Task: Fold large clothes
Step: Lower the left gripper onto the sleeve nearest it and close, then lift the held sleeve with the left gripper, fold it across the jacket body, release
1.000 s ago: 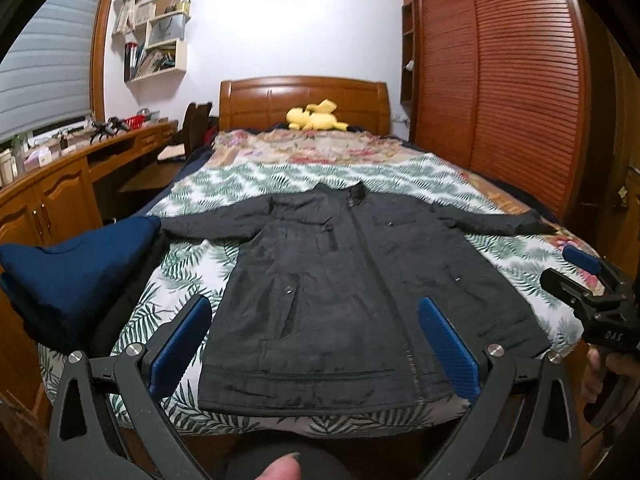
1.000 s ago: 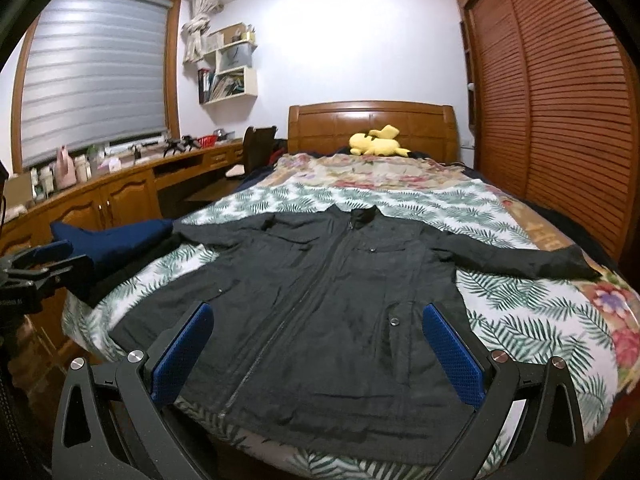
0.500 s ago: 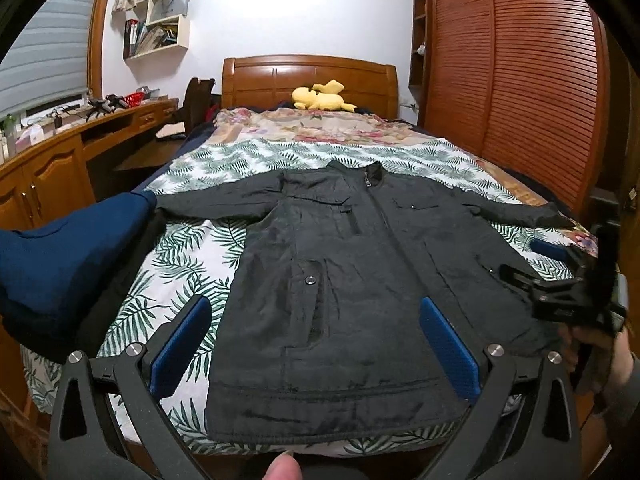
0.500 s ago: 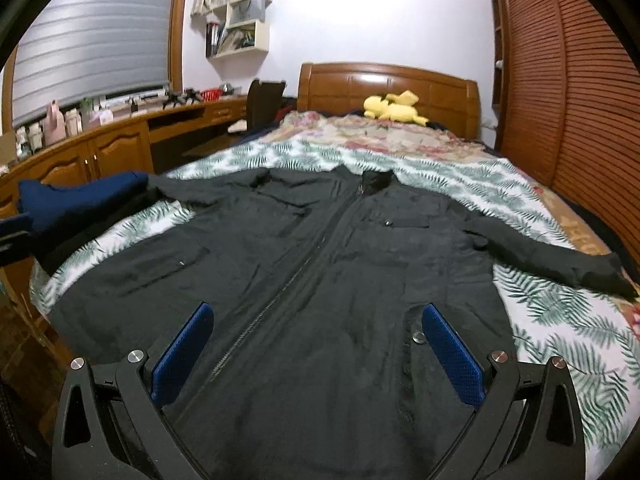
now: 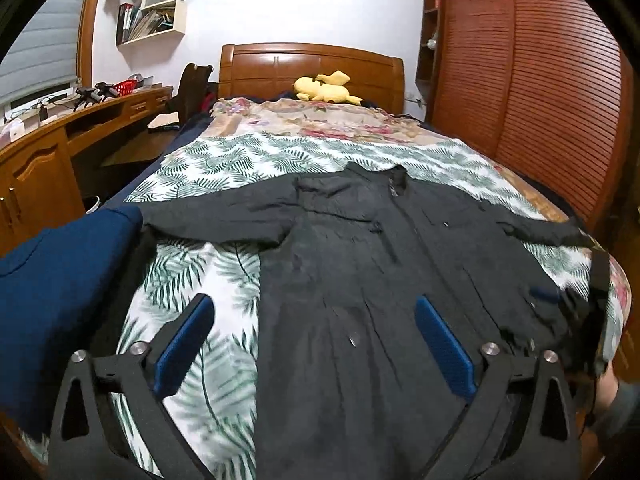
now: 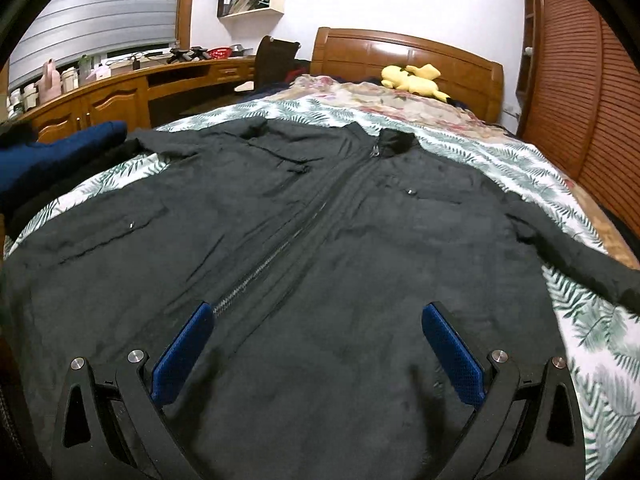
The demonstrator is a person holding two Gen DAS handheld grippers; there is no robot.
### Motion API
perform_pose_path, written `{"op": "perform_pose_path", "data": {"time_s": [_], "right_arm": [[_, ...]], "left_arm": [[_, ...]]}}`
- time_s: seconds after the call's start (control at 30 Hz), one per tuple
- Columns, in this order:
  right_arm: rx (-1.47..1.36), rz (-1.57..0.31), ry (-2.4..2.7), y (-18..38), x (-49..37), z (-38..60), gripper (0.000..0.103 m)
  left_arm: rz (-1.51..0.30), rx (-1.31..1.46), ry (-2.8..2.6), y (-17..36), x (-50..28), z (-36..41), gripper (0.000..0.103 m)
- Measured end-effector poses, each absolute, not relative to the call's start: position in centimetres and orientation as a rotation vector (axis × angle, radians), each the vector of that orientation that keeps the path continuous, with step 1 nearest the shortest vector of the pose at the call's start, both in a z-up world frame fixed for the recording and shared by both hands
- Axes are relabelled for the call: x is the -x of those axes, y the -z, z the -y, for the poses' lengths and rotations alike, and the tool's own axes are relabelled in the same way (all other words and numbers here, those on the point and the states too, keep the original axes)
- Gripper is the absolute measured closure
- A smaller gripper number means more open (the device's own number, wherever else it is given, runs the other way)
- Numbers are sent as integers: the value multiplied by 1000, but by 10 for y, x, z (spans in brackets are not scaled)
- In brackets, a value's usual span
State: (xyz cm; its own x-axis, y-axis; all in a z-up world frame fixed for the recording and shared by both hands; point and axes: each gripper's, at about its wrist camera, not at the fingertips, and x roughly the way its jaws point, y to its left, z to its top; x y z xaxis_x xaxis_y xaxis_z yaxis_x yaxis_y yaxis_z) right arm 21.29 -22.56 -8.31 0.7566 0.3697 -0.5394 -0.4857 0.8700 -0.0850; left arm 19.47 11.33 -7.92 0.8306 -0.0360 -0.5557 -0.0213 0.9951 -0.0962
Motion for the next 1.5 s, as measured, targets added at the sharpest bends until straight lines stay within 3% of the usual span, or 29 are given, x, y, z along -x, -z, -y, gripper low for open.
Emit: {"op": "perform_pose_path", "data": {"time_s": [0.17, 0.23, 0.37, 0.7, 1.1, 1.13, 1.27, 1.3, 1.33, 1.37, 1.5], "right_arm": [[230, -478, -444, 84, -194, 231, 0], [225, -473, -449, 87, -191, 231, 0], [193, -475, -451, 90, -197, 237, 0], [129, -498, -446, 88, -210, 244, 0], [127, -502, -472, 89, -214, 240, 0], [127, -501, -471, 89, -214, 240, 0], [125, -495, -471, 90, -214, 240, 0], [125, -495, -472, 90, -215, 240, 0], [125, -496, -472, 90, -215, 240, 0], [125, -497, -472, 91, -215, 240, 0], [123, -509, -481, 92, -217, 240, 0]], "left_arm": [[-604, 129, 11, 85, -237, -129, 13], [-638, 139, 9, 93, -261, -135, 25], [-697, 180, -3, 108, -300, -150, 39], [-803, 273, -148, 146, -370, -204, 40], [-906, 444, -260, 184, -400, -258, 41], [-920, 461, -262, 188, -404, -261, 47], [-905, 506, -272, 192, -409, -267, 53], [-901, 511, -264, 191, -411, -267, 64], [-903, 513, -254, 191, -414, -267, 85], [-908, 507, -240, 191, -417, -265, 94], [-867, 356, -236, 163, -418, -239, 99]]}}
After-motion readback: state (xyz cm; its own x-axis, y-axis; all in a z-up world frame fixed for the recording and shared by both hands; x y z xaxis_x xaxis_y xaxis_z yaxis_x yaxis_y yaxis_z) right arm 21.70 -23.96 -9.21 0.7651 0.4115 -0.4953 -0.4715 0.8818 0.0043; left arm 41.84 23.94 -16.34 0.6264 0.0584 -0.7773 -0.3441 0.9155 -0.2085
